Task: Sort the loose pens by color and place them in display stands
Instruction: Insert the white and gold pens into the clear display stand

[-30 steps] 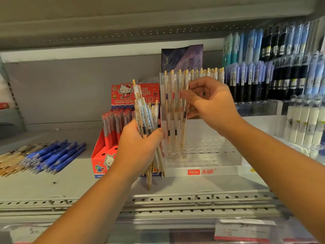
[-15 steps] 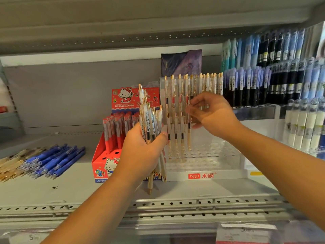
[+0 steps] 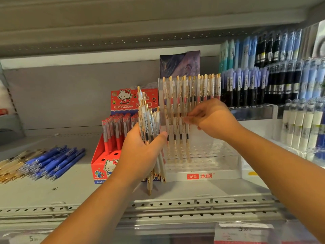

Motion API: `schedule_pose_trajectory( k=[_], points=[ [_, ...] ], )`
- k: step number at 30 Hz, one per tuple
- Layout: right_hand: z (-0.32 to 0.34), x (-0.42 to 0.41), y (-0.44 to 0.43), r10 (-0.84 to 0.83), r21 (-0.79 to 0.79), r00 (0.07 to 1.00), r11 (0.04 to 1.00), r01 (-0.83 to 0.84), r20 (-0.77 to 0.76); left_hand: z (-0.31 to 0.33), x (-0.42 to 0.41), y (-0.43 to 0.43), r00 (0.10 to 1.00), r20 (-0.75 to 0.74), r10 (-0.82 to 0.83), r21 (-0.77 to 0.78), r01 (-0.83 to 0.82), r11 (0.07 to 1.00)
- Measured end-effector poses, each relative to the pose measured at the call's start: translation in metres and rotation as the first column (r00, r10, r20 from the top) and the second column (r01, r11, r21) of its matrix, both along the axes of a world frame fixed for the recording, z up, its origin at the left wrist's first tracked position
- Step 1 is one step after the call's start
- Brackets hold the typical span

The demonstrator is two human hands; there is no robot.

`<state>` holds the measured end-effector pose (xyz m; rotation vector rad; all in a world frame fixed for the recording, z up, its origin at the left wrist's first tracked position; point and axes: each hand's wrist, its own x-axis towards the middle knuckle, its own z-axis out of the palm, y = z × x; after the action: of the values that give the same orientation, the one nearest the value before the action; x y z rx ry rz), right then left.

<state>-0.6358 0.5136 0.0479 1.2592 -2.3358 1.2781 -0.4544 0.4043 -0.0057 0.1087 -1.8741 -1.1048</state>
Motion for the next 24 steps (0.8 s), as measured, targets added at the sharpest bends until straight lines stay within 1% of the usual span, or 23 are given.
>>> schedule_pose_trajectory(
  k=[7,8,10,11,13,14,15,16,18,19,21,24],
  points=[
    [-0.002,-0.001,-0.001,-0.015,0.001,0.999,1.0,0.015,0.038,0.001,0.002,-0.001,1.0,0.021,-0.009,0.07,0.008,0.998],
    [-0.003,-0.001,0.0,-0.027,0.016,1.0,0.999,0.027,0.003,0.002,0.002,-0.001,0.999,0.033,-0.018,0.077,0.016,0.997],
    [-0.007,0.001,0.001,-0.043,0.039,0.992,0.998,0.048,-0.122,0.002,0.002,0.0,0.998,0.055,-0.036,0.093,0.031,0.995],
    [-0.008,0.002,0.002,-0.045,0.012,0.982,0.999,0.048,-0.184,0.002,0.002,0.0,0.997,0.062,-0.044,0.103,0.037,0.994],
    [-0.009,0.007,0.004,-0.026,-0.121,0.968,0.993,-0.005,-0.251,0.002,0.001,0.0,0.996,0.07,-0.06,0.121,0.051,0.991],
    [-0.008,0.011,0.006,0.027,-0.191,0.972,0.979,-0.073,-0.234,0.002,0.001,0.0,0.995,0.07,-0.068,0.121,0.059,0.991],
    [-0.007,0.015,0.007,0.129,-0.243,0.974,0.954,-0.173,-0.186,0.002,0.002,0.001,0.994,0.069,-0.08,0.115,0.072,0.991],
    [-0.005,0.02,0.008,0.261,-0.266,0.958,0.921,-0.285,-0.123,0.003,0.002,0.001,0.993,0.069,-0.097,0.111,0.089,0.99],
    [-0.005,0.03,0.011,0.505,-0.275,0.863,0.831,-0.483,0.008,0.003,0.003,0.002,0.99,0.076,-0.12,0.098,0.112,0.989],
    [-0.006,0.034,0.011,0.578,-0.275,0.815,0.792,-0.545,0.049,0.003,0.003,0.002,0.989,0.08,-0.127,0.088,0.12,0.989],
    [-0.009,0.038,0.01,0.649,-0.276,0.756,0.744,-0.608,0.083,0.003,0.002,0.001,0.987,0.077,-0.139,0.076,0.133,0.988],
    [-0.01,0.041,0.007,0.689,-0.329,0.716,0.705,-0.628,0.112,0.002,0.001,0.001,0.985,0.069,-0.161,0.085,0.155,0.984]
  ],
)
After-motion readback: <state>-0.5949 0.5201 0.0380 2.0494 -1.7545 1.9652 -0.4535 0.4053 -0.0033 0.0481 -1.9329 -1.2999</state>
